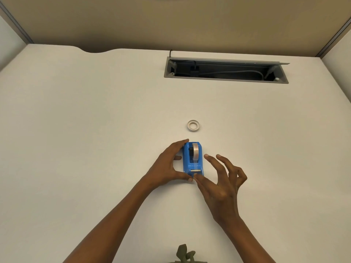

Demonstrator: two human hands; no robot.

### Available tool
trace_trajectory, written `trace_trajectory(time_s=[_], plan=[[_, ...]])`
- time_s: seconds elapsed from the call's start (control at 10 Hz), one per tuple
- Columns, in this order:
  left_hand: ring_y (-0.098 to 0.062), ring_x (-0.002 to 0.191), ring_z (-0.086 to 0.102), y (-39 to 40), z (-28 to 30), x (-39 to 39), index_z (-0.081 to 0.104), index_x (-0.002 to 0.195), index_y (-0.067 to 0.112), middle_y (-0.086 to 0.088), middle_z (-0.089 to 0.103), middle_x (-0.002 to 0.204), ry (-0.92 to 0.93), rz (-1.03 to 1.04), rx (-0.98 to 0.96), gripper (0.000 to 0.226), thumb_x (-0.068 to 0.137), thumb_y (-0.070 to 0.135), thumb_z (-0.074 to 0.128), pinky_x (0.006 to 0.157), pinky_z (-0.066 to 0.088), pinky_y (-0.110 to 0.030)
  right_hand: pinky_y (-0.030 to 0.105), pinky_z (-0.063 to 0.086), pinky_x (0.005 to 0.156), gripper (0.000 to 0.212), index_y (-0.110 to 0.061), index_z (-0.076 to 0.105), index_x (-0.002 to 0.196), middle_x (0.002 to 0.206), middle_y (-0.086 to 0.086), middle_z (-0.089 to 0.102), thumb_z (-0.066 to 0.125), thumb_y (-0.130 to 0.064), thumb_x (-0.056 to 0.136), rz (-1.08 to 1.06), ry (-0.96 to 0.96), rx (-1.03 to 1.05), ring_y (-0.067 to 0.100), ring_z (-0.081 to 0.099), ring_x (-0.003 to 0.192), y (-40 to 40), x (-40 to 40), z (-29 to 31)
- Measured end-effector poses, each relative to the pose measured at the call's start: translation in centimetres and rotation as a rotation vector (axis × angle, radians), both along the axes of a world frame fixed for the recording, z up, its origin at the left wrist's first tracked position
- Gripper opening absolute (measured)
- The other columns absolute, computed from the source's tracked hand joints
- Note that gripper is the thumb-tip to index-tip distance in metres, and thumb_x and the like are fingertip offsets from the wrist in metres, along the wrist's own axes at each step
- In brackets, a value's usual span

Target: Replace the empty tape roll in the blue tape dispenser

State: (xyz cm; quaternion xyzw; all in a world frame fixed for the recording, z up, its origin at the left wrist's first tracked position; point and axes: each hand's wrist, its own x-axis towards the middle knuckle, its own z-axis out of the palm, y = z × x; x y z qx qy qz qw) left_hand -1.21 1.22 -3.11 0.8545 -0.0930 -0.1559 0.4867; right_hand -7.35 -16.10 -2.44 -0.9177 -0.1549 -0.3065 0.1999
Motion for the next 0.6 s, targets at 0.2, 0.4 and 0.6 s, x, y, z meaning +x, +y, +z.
trace_trajectory(time_s=[0.2,0.4,0.6], plan=[[-0.002,0.117,0.042,0.1,0.4,-0.2,0.018,0.136,0.044,0.019,0.035,0.135,-0.011,-0.033,0.065,0.103,0.059,0.034,0.086,0.086,0.035,0.002,0.045,0.028,0.089,0.005,-0.023,0.074,0.079,0.130,0.001,0.050,0.070,-0.021,0.080,0.021,-0.038,-0.071,0.028,0.046,0.121,-0.2,0.1,-0.2],[-0.006,0.133,0.025,0.9,1.5,0.2,0.012,0.145,0.032,0.010,0.023,0.152,-0.025,-0.136,0.225,0.102,0.068,0.024,0.080,0.105,0.022,-0.018,0.047,0.031,0.089,0.014,-0.021,0.068,0.071,0.133,0.002,0.058,0.066,-0.015,0.084,0.065,-0.086,-0.217,0.024,0.049,0.121,-0.4,-0.1,-1.0],[-0.014,0.141,0.020,1.5,3.2,0.9,0.014,0.146,0.025,0.003,0.021,0.155,-0.148,-0.113,0.368,0.071,0.090,0.013,0.056,0.108,0.014,-0.018,0.044,0.030,0.088,0.007,-0.021,0.069,0.073,0.129,0.008,0.060,0.070,-0.016,0.079,0.054,0.026,-0.073,0.028,0.049,0.119,-1.5,-0.4,-1.5]])
